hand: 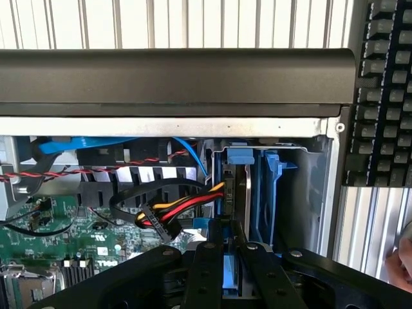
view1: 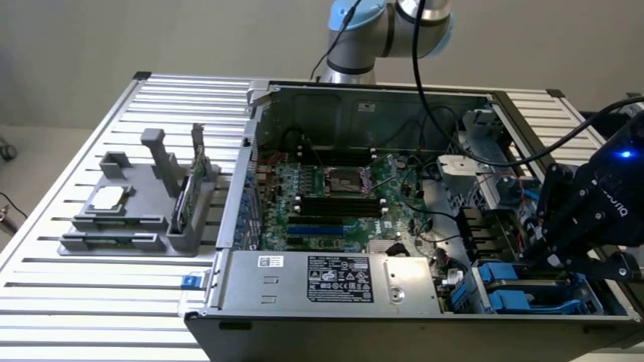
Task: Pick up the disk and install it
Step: 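Insert the second disk wire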
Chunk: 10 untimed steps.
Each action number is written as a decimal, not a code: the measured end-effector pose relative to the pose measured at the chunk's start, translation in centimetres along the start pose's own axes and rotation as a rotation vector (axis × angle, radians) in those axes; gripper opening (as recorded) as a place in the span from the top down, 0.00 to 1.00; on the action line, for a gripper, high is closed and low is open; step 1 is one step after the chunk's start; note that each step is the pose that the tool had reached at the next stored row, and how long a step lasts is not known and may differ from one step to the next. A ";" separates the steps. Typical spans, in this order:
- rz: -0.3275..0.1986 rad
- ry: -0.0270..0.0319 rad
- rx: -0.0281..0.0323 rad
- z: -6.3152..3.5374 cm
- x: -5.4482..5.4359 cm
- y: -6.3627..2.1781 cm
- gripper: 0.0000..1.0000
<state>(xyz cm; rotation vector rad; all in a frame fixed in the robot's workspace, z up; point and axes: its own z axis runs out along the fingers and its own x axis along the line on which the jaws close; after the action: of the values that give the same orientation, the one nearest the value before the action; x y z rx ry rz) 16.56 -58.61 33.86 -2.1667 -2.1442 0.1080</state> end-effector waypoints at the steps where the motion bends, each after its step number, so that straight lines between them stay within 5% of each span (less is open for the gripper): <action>1: 0.000 0.0000 0.0000 0.02 0.0 0.01 0.84; 10: 0.000 0.0027 0.0000 0.12 -0.1 0.06 0.84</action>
<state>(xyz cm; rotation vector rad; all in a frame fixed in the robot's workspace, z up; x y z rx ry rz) 16.61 -58.66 33.74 -2.1652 -2.1431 0.1051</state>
